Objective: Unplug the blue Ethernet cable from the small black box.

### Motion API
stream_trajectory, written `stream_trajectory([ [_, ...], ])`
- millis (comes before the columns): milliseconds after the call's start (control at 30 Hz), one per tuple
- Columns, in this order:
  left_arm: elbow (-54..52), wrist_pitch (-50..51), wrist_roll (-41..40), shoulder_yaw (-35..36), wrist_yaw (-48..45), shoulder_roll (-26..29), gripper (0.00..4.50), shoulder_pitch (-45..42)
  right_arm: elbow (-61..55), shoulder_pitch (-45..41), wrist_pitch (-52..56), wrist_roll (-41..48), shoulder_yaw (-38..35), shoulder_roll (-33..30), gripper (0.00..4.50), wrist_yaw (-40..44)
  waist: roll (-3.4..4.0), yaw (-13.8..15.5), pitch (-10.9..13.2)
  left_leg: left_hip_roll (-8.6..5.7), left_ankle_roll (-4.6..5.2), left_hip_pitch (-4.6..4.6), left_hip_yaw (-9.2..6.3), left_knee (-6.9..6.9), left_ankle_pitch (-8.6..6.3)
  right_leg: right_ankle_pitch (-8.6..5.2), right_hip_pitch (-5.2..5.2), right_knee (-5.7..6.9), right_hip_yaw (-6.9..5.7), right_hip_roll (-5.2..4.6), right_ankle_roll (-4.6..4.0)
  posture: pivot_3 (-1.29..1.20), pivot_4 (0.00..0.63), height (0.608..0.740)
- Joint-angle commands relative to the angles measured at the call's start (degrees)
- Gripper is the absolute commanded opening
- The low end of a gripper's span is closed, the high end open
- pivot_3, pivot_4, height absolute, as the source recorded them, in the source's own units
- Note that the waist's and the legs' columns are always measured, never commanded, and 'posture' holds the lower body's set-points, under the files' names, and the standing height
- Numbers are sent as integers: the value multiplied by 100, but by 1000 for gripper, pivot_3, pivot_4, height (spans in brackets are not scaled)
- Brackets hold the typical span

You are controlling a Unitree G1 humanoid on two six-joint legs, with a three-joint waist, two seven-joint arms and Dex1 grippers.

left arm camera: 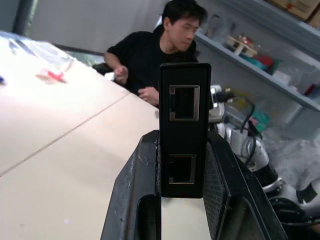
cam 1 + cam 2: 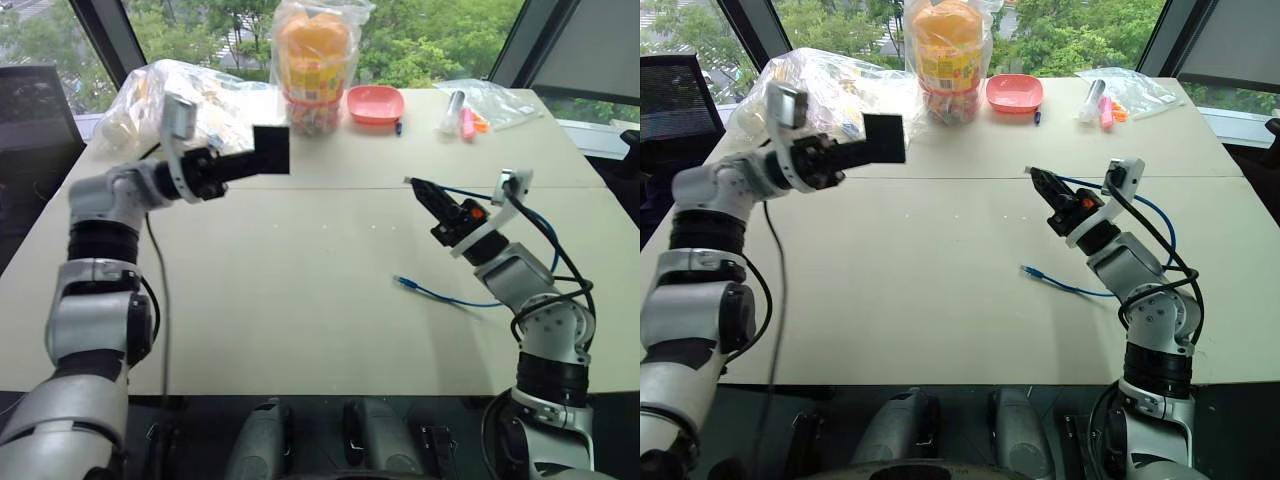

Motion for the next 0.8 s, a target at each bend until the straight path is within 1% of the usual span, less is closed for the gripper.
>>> stream_trajectory([
  [33,-576,-1114,583,-279,796,-453,478,246,625,-260,-95,-754,84,-202,62,-446,0,8,0,-1,0,0,0,0,0,0,1,0,1,-3,0,0,150,740],
  [167,-1127,-1695,771,-356,1552,-1138,478,682,1349,-525,119,-1498,262,-463,62,-860,0,12,0,-3,0,-10,9,-1,0,2,-12,-2,9,-10,2,0,150,740],
  [233,-1286,-1849,849,-405,1755,-1314,478,841,1468,-586,147,-1704,325,-530,62,-850,0,8,0,-2,1,-11,16,-5,-1,2,-18,-1,15,-10,2,0,150,740],
  [300,-1303,-2154,1009,-516,1951,-1485,478,1045,1547,-627,141,-1854,364,-595,869,-758,0,-17,0,0,2,-8,22,-7,-1,2,-21,-1,21,-6,2,0,150,740],
  [333,-1281,-2260,1061,-549,2024,-1547,478,1104,1588,-652,150,-1888,349,-597,1147,-727,1,-26,-1,1,2,-6,26,-8,-1,2,-21,2,25,-4,2,0,150,740],
  [367,-1262,-2323,1088,-564,2066,-1582,478,1134,1613,-670,163,-1914,328,-586,1562,-707,1,-27,-1,3,3,0,31,-9,-2,2,-21,5,32,-1,2,0,150,740],
  [467,-1073,-2625,1262,-584,2312,-1695,478,1156,1338,-572,540,-1857,396,-701,2775,-498,1,-6,-1,5,3,4,33,-7,-1,4,-20,9,36,6,3,0,150,740],
  [567,-894,-2846,1355,-548,2524,-1779,478,1118,803,-353,1439,-1553,556,-910,4255,-228,1,4,-1,5,6,2,35,-6,-1,6,-19,6,38,5,7,0,150,740],
  [600,-820,-2961,1405,-542,2610,-1798,478,1105,536,-225,1809,-1357,584,-967,4456,-136,1,7,-1,5,6,0,35,-6,-1,7,-19,4,38,5,8,0,150,740],
  [700,-662,-3254,1558,-600,2743,-1815,478,1131,-254,233,2926,-745,613,-1050,4456,-58,0,20,-1,4,17,-3,35,-6,-7,8,-19,-4,38,3,11,0,150,740],
  [800,-570,-3652,1754,-701,2894,-1884,478,1261,-970,658,3032,-592,742,-1156,4456,179,-2,22,-3,4,21,-4,35,-6,-10,8,-18,-9,38,1,12,0,150,740],
])
